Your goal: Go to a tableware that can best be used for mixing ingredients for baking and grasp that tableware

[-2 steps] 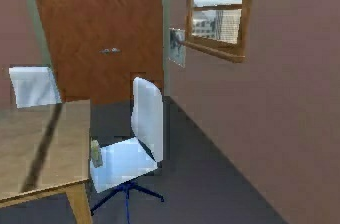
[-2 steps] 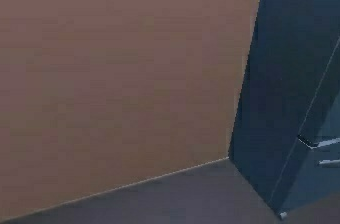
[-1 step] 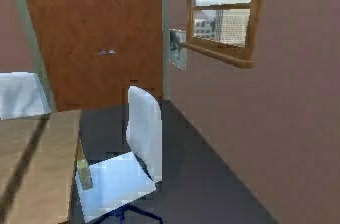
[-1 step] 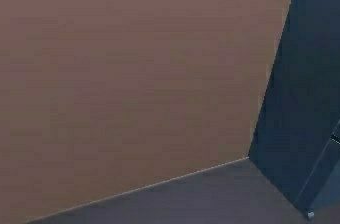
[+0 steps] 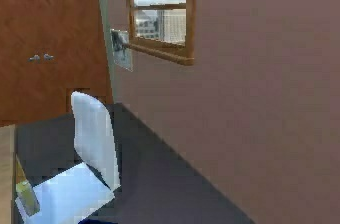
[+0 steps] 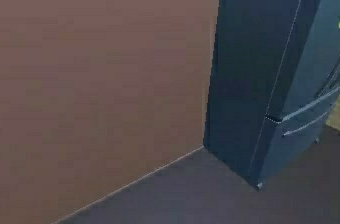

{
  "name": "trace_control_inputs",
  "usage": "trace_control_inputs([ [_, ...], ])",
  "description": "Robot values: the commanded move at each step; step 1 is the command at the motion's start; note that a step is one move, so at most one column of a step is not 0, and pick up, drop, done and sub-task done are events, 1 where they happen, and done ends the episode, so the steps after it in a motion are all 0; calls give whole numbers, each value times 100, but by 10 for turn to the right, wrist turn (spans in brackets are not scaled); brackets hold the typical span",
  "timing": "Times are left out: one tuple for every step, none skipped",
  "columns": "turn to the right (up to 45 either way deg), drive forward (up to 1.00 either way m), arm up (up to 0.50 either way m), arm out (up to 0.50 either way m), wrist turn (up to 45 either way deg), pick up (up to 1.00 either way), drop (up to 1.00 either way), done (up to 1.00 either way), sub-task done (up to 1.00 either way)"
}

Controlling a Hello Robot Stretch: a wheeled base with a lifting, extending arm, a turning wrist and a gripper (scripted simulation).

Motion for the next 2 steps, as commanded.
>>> trace_control_inputs([
  [0, 100, 0, 0, 0, 0, 0, 0, 0],
  [30, 0, 0, 0, 0, 0, 0, 0, 0],
])
